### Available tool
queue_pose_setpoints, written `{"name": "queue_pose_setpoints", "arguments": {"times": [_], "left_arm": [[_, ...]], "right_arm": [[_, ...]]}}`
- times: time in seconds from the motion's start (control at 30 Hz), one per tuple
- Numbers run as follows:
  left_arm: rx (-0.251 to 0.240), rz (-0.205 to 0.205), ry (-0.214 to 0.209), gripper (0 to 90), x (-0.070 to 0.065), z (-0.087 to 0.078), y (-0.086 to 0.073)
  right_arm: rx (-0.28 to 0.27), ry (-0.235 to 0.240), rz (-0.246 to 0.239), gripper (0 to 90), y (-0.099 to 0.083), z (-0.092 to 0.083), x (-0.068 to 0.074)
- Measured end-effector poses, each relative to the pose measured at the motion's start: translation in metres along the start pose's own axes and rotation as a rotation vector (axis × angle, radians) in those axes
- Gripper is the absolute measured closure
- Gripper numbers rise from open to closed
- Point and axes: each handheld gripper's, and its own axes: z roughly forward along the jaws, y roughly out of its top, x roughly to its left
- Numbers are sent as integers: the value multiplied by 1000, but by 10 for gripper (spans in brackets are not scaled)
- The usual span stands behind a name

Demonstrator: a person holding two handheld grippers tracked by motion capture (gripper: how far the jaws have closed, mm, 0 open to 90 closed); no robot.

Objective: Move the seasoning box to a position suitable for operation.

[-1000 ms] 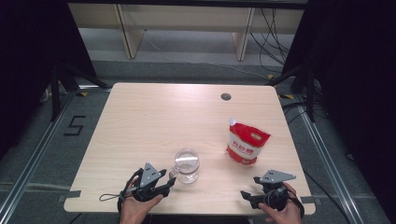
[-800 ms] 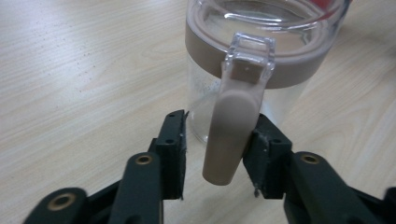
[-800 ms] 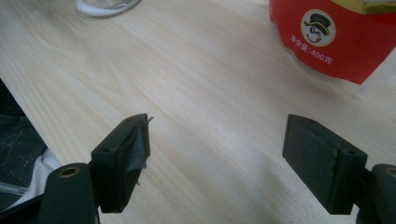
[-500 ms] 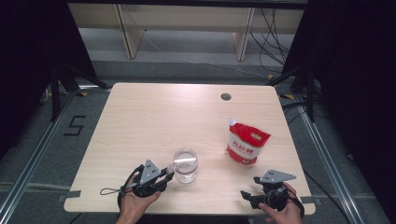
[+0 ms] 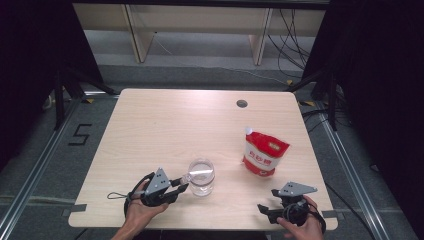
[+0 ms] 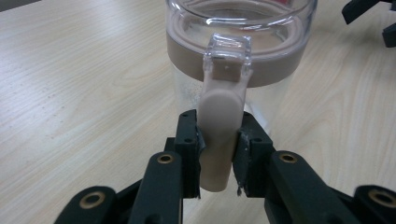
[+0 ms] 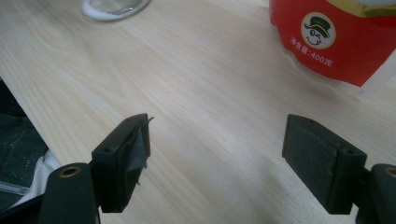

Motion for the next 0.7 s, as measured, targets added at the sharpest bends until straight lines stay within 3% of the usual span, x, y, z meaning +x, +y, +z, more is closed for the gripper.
{"name": "queue_pose_setpoints", "arguments": {"times": [0.13, 0.2, 0.4, 0.63, 0.7], "left_arm": [[-8, 28, -32, 730, -3, 2, 1], [-8, 32, -48, 730, -5, 3, 1], [-9, 46, -103, 730, -15, 7, 2], [-6, 63, -126, 729, -16, 8, 4], [-7, 62, -129, 729, -16, 9, 4]], "right_arm": [[-2, -2, -2, 242, 0, 0, 0], [11, 19, -6, 243, 1, 0, -1], [10, 16, -7, 243, 1, 0, -1], [9, 25, -10, 243, 1, 1, -1], [-1, 8, -9, 243, 1, 1, 0]]}}
